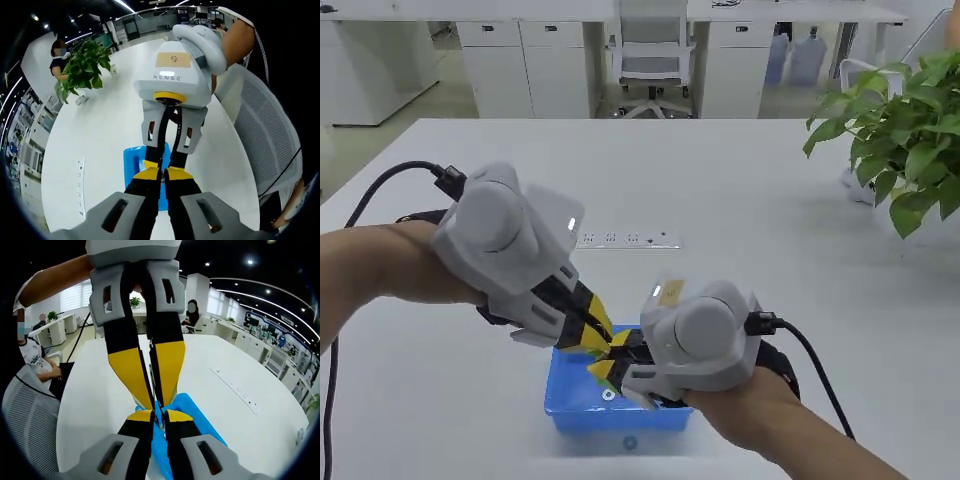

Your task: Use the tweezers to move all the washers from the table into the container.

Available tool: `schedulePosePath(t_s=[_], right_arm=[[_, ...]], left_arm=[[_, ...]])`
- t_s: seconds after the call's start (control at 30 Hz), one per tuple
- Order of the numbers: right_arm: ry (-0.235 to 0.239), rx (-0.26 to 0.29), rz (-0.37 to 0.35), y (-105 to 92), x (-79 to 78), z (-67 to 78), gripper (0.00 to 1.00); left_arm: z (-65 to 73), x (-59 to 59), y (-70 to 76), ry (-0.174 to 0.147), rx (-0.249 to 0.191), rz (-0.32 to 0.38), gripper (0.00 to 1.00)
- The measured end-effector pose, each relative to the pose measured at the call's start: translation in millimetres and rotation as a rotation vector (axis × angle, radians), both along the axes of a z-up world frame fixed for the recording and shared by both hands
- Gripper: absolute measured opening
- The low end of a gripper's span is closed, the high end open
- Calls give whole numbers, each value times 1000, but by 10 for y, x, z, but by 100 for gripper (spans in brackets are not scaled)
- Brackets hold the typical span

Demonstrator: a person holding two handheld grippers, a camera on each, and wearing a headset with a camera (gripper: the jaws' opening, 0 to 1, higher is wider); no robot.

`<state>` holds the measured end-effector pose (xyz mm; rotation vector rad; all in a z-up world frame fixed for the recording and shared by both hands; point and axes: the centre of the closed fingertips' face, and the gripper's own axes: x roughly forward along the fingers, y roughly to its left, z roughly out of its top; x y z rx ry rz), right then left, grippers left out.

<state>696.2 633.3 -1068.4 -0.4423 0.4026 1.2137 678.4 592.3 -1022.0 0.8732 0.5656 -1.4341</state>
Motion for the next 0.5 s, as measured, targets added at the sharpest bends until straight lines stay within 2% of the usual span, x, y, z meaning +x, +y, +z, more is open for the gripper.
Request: schedulePosePath(t_s=[0.17,0.5], right_arm=[[-3,-9,11,21,51,-75,10],[26,-28,28,75,121,-287,10]], left_arm=[[-93,70,30,3,4,6,6],[-289,162,86,31,7,21,6]])
